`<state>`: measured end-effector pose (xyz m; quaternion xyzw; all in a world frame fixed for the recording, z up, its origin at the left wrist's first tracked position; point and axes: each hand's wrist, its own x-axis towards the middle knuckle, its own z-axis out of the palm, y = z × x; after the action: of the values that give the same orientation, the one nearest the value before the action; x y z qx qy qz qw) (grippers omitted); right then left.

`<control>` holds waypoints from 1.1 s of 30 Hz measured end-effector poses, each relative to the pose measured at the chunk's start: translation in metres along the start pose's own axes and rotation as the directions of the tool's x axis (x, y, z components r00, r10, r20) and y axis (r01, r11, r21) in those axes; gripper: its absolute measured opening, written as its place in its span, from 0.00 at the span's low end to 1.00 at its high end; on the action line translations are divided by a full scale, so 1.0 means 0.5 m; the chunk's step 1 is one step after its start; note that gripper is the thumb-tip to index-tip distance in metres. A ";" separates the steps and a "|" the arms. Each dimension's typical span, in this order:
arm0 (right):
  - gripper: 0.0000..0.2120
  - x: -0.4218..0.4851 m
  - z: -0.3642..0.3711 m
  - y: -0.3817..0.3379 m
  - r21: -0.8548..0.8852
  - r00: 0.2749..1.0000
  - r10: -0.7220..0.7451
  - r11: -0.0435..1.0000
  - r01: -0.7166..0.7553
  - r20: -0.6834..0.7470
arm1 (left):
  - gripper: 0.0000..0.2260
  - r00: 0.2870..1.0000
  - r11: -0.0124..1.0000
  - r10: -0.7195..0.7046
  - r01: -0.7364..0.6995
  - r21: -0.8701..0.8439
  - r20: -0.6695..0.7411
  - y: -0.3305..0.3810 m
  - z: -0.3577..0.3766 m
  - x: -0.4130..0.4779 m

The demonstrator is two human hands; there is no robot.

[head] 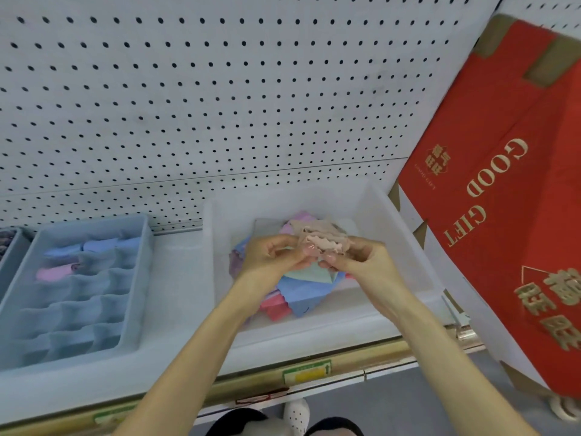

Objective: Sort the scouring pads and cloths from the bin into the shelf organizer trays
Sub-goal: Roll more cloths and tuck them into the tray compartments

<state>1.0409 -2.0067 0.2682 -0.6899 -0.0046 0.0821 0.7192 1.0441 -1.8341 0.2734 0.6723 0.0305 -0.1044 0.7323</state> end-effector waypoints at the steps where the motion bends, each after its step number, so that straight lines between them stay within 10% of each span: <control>1: 0.07 0.000 0.006 0.009 0.010 0.998 -0.001 1.000 0.002 -0.056 | 0.03 0.998 1.000 -0.013 0.012 -0.009 -0.058 -0.005 0.012 -0.003; 6: 0.05 -0.007 0.034 0.063 0.060 0.970 0.087 0.995 -0.075 -0.226 | 0.17 0.969 0.998 -0.066 0.061 -0.028 -0.240 -0.052 0.042 -0.022; 22: 0.08 -0.044 0.100 0.095 -0.006 0.997 0.082 0.997 -0.082 -0.003 | 0.14 0.927 0.999 0.012 -0.026 -0.032 -0.374 -0.101 -0.018 -0.090; 33: 0.13 -0.064 0.323 0.063 0.077 0.987 0.074 0.995 -0.063 -0.142 | 0.16 0.947 0.960 0.004 -0.094 -0.265 -0.321 -0.079 -0.224 -0.165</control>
<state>0.9865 -1.8496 0.2481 -0.6674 0.0743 0.0566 0.7388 0.9669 -1.7168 0.2395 0.5720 0.1450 0.0287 0.8068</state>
